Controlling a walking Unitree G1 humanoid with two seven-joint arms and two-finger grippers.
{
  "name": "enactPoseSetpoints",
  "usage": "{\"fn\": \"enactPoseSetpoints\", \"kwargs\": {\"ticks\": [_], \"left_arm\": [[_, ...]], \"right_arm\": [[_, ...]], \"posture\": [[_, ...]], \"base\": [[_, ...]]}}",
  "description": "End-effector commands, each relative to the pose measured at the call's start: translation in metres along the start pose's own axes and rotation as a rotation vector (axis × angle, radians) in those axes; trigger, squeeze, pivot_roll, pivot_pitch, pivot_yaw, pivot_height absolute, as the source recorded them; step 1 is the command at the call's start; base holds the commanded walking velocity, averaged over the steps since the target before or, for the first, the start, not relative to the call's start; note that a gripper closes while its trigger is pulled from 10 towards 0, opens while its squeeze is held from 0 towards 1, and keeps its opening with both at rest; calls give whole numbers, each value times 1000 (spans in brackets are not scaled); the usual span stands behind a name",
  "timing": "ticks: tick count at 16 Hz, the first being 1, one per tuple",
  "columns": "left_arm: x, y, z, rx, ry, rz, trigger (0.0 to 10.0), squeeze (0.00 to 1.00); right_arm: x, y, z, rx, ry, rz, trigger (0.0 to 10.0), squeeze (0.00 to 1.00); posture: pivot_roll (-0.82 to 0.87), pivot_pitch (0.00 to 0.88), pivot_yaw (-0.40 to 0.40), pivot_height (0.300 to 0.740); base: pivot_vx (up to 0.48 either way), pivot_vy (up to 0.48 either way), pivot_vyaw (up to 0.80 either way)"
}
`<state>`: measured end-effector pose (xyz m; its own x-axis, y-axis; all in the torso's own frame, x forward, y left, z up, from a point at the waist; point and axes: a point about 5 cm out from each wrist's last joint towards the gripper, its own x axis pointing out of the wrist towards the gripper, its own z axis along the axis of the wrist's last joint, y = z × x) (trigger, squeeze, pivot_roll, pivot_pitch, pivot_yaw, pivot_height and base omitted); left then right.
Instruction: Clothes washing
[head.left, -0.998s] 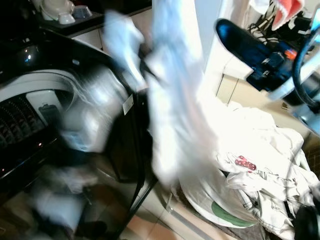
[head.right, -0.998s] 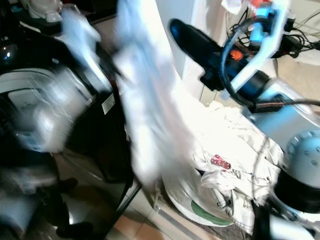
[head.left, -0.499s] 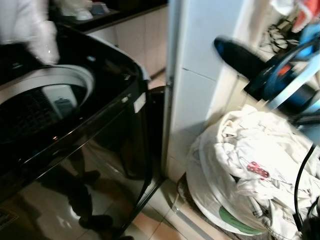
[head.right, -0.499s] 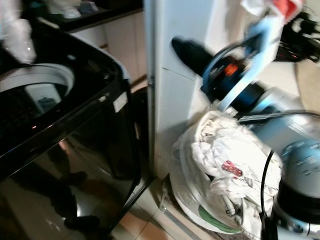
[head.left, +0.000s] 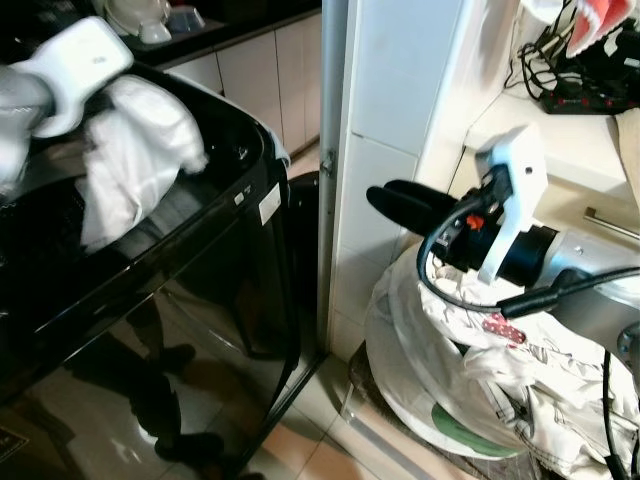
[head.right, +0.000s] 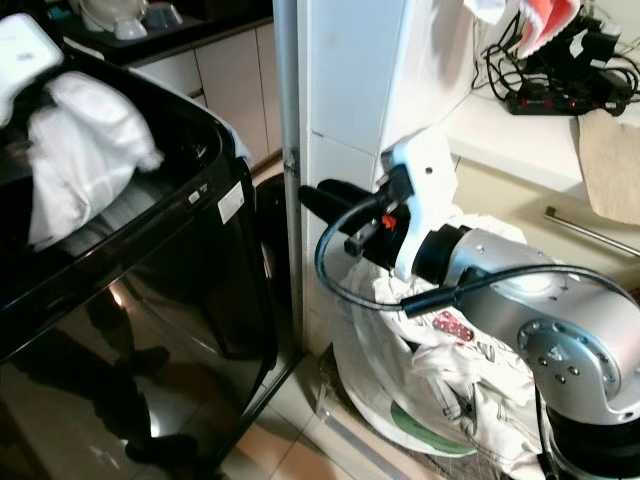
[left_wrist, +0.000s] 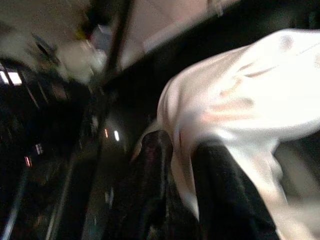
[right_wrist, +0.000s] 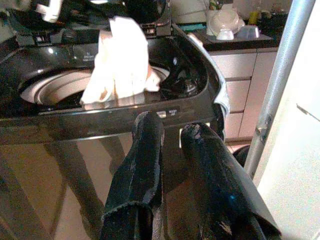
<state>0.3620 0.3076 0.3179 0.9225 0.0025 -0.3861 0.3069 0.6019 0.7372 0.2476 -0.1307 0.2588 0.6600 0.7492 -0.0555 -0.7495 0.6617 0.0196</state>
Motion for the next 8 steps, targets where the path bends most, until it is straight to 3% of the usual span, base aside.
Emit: {"fn": "enactPoseSetpoints", "kwargs": {"ticks": [1, 4, 6, 7, 8], "left_arm": [[-4, -5, -12, -10, 59, -71, 10000, 1000], [-14, -30, -41, -29, 151, -263, 10000, 1000], [-16, -44, -42, -59, 97, -309, 10000, 1000], [-10, -65, -25, -155, -68, -320, 10000, 0], [-8, -75, -14, -214, -166, -323, 10000, 0]], "right_arm": [[0, 3, -1, -27, 16, 15, 10000, 0], [2, 4, -11, -33, 71, 40, 10000, 0], [2, -11, -18, -28, 114, -91, 10000, 0], [-2, -39, -30, -57, 204, -312, 10000, 0], [-7, -51, -36, -73, 253, -401, 10000, 0]], "posture": [[-78, 0, 45, 740], [-74, 0, 42, 740], [-66, 0, 32, 740], [-66, 0, 32, 740], [-66, 0, 32, 740]], "base": [[0, 0, 0], [0, 0, 0], [0, 0, 0], [0, 0, 0], [0, 0, 0]]}}
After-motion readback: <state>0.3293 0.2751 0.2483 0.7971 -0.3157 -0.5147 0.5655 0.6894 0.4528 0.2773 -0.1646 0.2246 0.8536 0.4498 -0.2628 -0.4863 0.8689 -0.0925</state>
